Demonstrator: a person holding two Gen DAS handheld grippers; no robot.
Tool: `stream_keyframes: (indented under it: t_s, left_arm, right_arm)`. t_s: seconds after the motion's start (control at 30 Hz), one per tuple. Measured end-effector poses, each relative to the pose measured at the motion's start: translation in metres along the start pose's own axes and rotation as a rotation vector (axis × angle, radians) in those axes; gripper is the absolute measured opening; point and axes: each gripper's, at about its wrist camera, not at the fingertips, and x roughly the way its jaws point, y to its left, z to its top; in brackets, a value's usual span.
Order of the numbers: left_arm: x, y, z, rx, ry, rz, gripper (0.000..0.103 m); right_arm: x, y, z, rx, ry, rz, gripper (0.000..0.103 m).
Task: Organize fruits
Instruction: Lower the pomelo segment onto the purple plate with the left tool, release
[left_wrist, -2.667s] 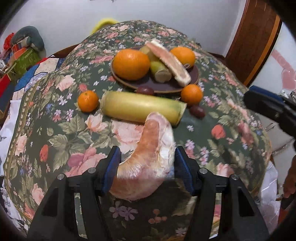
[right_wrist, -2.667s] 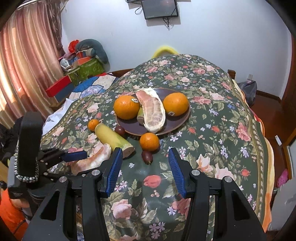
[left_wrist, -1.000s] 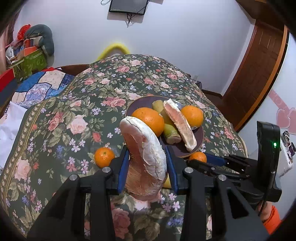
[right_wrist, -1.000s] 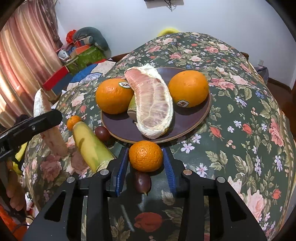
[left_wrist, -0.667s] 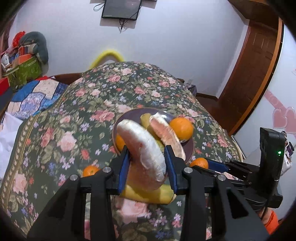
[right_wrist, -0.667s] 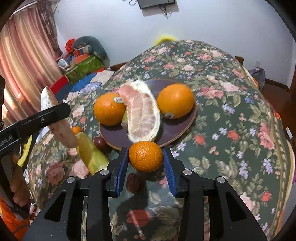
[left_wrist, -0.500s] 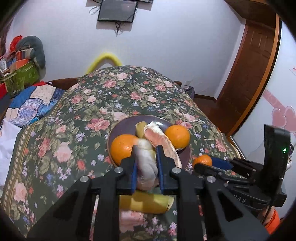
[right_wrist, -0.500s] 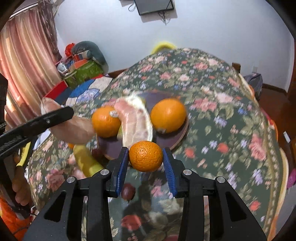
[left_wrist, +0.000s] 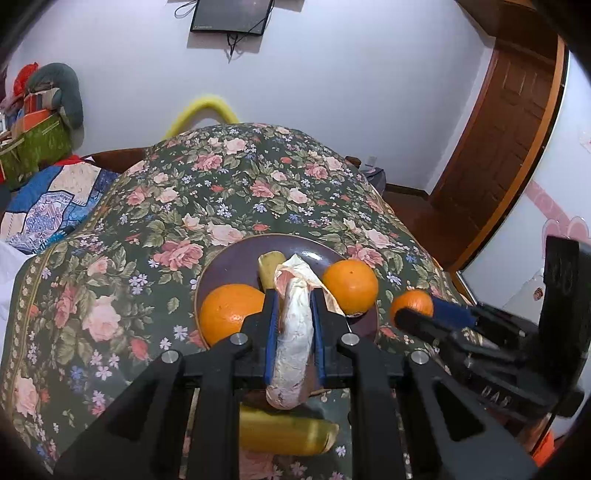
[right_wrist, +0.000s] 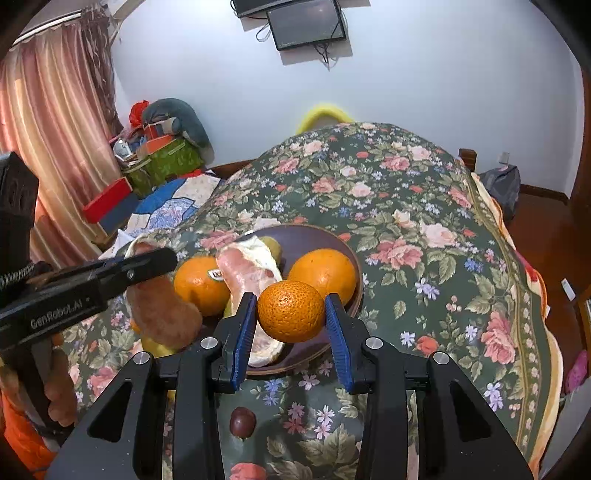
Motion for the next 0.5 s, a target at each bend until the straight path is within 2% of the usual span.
stream_keyframes:
  t_s: [0.27,0.5]
  left_arm:
    - [0.035,-0.009,-0.001,0.005,0.046,0.05,0.017]
    - [0.048,-0.006,0.003,0.009,0.044,0.077,0.017]
  right_arm:
    - [0.029,-0.008,-0.009,0.008,0.071,-0.01,0.035]
    - [0.047,-0.011,-0.015,-0.001,0.111,-0.017,0.035]
